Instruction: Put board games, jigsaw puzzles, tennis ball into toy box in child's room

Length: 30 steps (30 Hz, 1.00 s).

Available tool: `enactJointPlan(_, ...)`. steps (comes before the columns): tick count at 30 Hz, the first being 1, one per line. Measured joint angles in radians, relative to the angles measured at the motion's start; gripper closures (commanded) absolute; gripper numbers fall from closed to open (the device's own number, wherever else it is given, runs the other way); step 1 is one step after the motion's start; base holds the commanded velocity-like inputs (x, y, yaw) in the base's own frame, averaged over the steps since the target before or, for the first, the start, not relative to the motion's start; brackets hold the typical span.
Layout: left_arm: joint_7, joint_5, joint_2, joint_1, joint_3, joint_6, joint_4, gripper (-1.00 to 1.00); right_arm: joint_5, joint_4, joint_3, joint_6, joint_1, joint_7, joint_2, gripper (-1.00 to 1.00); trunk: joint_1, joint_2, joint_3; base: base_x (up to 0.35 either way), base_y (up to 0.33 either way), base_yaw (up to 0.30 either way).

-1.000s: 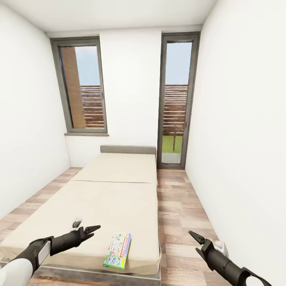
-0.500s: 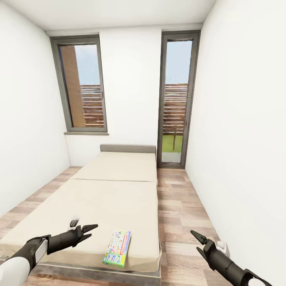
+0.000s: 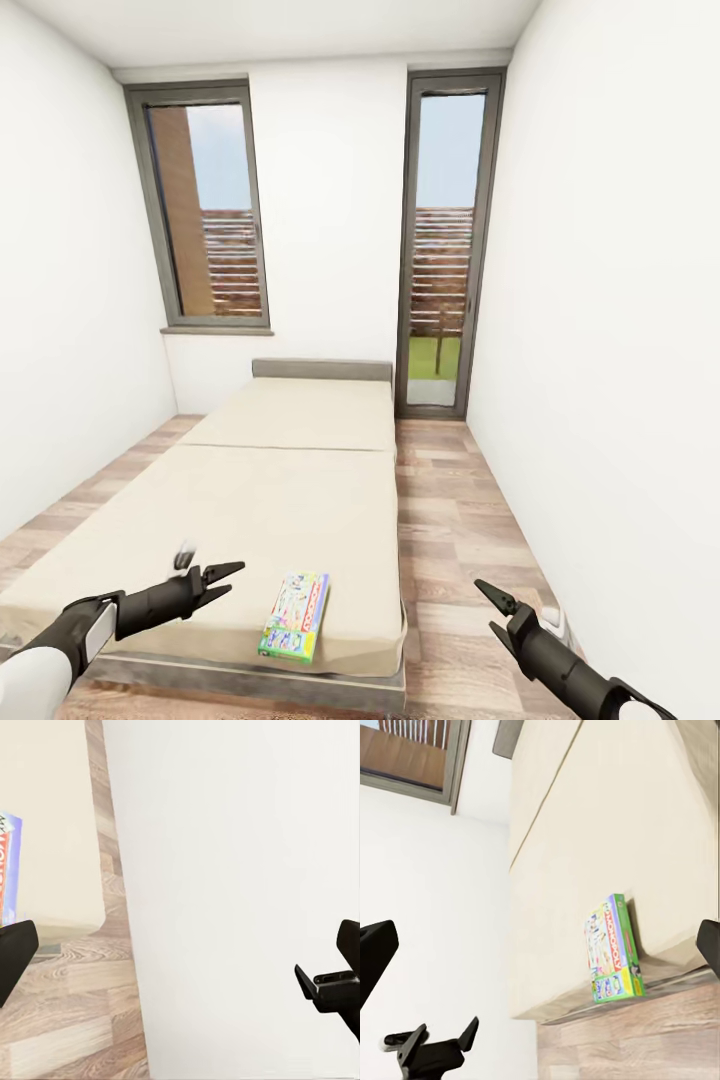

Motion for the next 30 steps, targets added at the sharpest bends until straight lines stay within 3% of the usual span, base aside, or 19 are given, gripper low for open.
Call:
enactJointPlan(13, -0.025, 0.000, 0.002, 0.000, 0.000, -0.001, 0.000, -1.00, 0.001, 0.000, -0.003, -0.002, 0.000, 0.001, 0.000, -1.00, 0.050, -0.091, -0.055, 0.000, 0.000, 0.000)
enactJointPlan(20, -0.028, 0.000, 0.021, 0.000, 0.001, -0.001, -0.001, -1.00, 0.000, 0.000, -0.002, -0.003, 0.000, 0.001, 0.000, -1.00, 0.077, -0.140, -0.076, 0.000, 0.000, -0.017)
enactJointPlan(30, -0.031, 0.001, 0.031, 0.000, 0.001, 0.001, 0.000, -1.00, 0.001, 0.000, -0.002, -0.004, 0.000, 0.001, 0.000, -1.00, 0.084, -0.154, -0.074, 0.000, 0.000, -0.125)
